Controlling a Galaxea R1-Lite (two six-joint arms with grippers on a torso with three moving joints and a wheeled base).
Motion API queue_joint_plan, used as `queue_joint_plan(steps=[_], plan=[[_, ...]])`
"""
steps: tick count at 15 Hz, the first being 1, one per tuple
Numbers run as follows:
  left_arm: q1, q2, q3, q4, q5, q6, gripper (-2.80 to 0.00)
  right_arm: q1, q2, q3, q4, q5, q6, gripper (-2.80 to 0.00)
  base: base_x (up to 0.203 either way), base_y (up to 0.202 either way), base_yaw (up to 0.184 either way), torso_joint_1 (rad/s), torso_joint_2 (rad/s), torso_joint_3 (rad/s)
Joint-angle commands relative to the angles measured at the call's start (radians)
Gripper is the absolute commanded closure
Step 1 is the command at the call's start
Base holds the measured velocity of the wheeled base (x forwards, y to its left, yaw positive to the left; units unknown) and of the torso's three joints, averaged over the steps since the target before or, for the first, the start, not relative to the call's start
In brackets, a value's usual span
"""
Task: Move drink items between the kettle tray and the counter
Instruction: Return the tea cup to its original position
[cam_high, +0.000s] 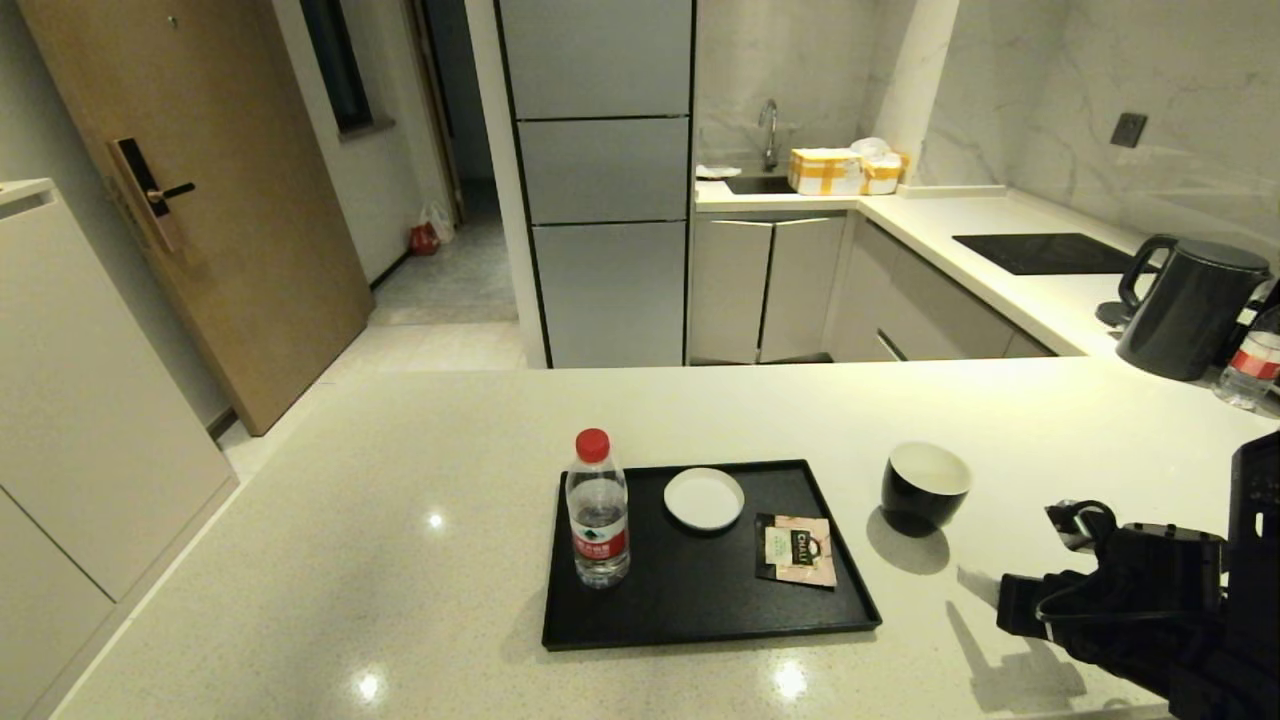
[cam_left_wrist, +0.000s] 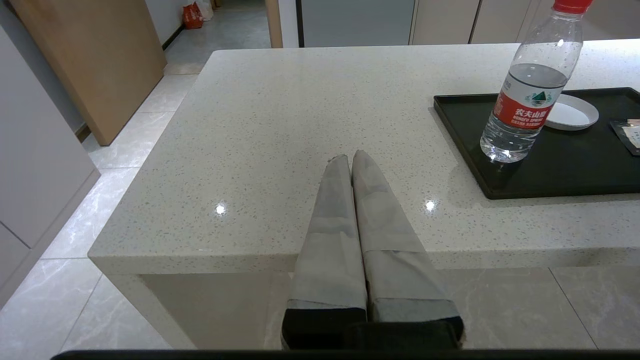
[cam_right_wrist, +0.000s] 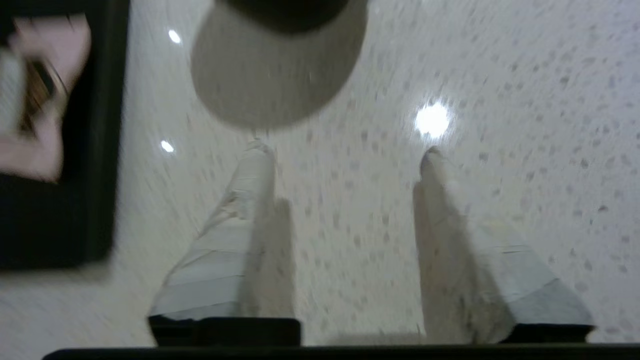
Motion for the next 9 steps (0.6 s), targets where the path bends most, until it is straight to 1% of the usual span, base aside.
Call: queue_joint_plan(steps=[1, 3, 6, 9], plan=[[0.000, -0.002, 0.002, 0.000, 0.000, 0.000, 0.00, 0.032, 0.047, 0.037, -0.018, -0.014, -0.092, -2.80, 0.000, 0.000, 0.000, 0.000, 0.00, 0.000], [0.000, -0.002, 0.002, 0.000, 0.000, 0.000, 0.00, 0.065, 0.025, 0.028, -0.018, -0.017, -0.101, -2.80, 0.000, 0.000, 0.000, 0.000, 0.00, 0.000], [0.000, -0.002, 0.002, 0.000, 0.000, 0.000, 0.00, 0.092, 0.023, -0.006, -0.018, -0.026, -0.106, -2.80, 0.000, 0.000, 0.000, 0.000, 0.00, 0.000], [0.000, -0.002, 0.002, 0.000, 0.000, 0.000, 0.00, 0.115, 0.030, -0.125, -0.018, -0.100, -0.109, -2.80, 0.000, 0.000, 0.000, 0.000, 0.00, 0.000]])
